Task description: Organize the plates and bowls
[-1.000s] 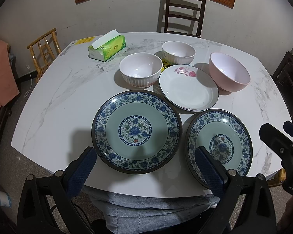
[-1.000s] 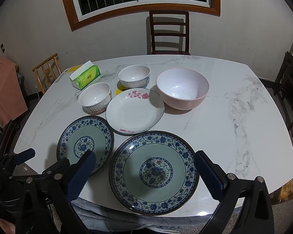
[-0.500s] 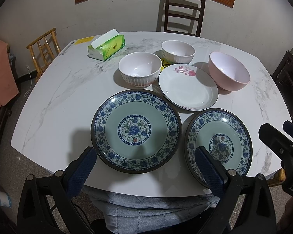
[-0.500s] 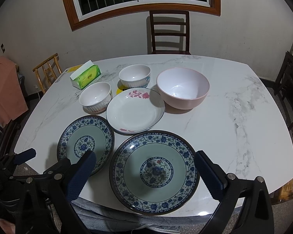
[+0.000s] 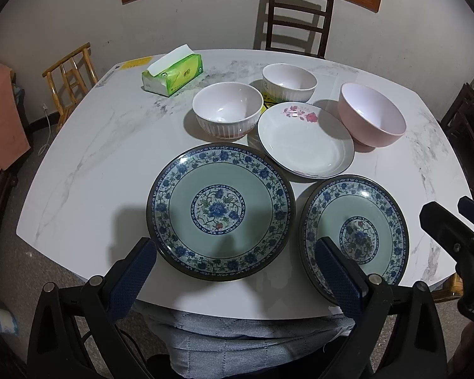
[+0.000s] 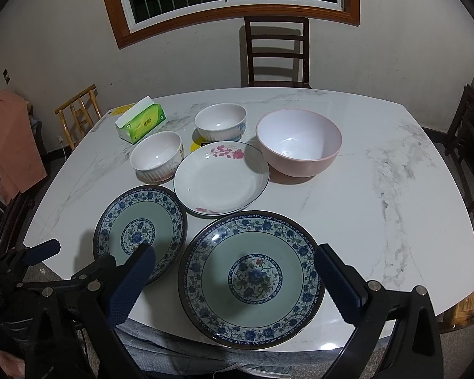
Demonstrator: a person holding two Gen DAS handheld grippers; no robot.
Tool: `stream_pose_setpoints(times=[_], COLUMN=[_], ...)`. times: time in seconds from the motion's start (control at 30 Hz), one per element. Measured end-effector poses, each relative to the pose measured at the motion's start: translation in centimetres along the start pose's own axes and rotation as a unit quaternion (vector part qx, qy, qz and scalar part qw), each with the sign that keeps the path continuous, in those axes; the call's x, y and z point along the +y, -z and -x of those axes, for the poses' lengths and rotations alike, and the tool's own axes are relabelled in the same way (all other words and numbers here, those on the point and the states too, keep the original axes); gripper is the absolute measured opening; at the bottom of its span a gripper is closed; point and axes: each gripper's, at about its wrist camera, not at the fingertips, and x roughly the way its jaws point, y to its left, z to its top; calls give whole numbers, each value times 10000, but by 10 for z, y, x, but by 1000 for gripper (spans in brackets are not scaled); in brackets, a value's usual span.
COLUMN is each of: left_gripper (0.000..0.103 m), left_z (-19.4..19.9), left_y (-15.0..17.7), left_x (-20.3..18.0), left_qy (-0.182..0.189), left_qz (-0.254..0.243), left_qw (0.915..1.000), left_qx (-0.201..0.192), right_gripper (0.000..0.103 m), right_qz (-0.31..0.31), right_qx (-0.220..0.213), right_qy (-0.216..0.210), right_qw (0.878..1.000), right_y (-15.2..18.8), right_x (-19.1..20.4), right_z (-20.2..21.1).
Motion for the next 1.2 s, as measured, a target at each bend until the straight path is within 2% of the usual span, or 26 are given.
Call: stream_pose_setpoints(times=[0.13,0.3,0.47,0.6,0.67,0.73,0.8,0.93,1.0,1.1,1.2], left_gripper=[97,90,88,82,77,71,66,57,48,47,45], left_z=[-3,-9,-15,-17,-20,-24,-27,-36,-42,-50,-60], left_y=[2,3,1,-1,-3,-4,-5,-7,-8,-9,-7], left_x=[2,9,28,48,60,72,84,106,117,129,141], left_qy=[30,142,264,434,545,626,738,995,1101,1211,1446], left_qz=[34,121,352,595,764,916,1064,1414,1575,1733,1928], left_qw=[10000,9997,9987,9968,9950,9931,9907,9836,9797,9754,9681], left_qx=[44,154,260,300,339,381,423,508,564,620,680], right_gripper=[103,103,103,102,98,88,83,61,58,49,44], right_qz=[182,300,351,410,422,389,327,195,105,50,-46], right_qx=[-39,-18,99,180,220,325,428,768,898,1075,1276], right_qy=[-26,-309,-571,-778,-968,-1176,-1401,-1767,-1838,-1883,-1986], right_qw=[9998,9991,9977,9960,9942,9918,9887,9811,9788,9762,9717], right_y=[0,-2,-4,-4,-6,-8,-10,-12,-13,-17,-19], right_x=[7,11,12,16,19,20,20,23,24,25,25], right_z=[0,-2,-9,-16,-21,-27,-34,-53,-63,-79,-98])
